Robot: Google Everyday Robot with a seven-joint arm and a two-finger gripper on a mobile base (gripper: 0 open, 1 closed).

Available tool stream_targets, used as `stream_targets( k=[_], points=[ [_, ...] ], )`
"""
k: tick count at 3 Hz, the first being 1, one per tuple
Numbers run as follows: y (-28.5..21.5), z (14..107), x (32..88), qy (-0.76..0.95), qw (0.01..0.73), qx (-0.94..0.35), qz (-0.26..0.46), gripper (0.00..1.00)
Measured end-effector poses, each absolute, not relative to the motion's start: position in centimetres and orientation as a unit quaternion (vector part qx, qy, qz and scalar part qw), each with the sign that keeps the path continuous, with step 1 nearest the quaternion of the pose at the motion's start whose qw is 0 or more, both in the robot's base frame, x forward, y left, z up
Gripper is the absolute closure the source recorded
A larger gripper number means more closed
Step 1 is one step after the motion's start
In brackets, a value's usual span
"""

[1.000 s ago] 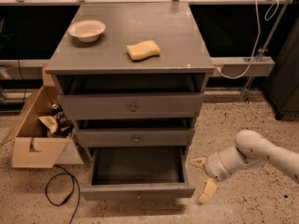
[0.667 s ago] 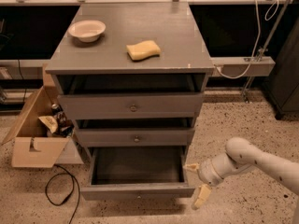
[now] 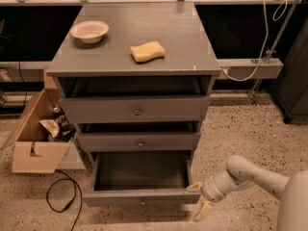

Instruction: Close bottom drawer

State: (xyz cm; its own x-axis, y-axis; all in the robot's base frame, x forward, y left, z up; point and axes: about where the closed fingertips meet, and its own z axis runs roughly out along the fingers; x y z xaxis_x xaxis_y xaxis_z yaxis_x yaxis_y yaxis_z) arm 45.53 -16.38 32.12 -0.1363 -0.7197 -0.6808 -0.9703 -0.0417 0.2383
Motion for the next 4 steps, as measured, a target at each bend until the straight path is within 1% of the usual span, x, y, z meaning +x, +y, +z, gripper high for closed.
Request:
stream_targets(
  k=[1, 3, 4],
  points=[
    [-16.8, 27.7, 45.0, 0.666, 0.170, -0.634, 0.355, 0.42],
    [-16.7, 27.0, 44.7, 0.667, 0.169, -0.630, 0.359, 0.89],
    [-17.0, 22.7, 45.0, 0.668, 0.158, -0.642, 0.342, 1.00]
  ],
)
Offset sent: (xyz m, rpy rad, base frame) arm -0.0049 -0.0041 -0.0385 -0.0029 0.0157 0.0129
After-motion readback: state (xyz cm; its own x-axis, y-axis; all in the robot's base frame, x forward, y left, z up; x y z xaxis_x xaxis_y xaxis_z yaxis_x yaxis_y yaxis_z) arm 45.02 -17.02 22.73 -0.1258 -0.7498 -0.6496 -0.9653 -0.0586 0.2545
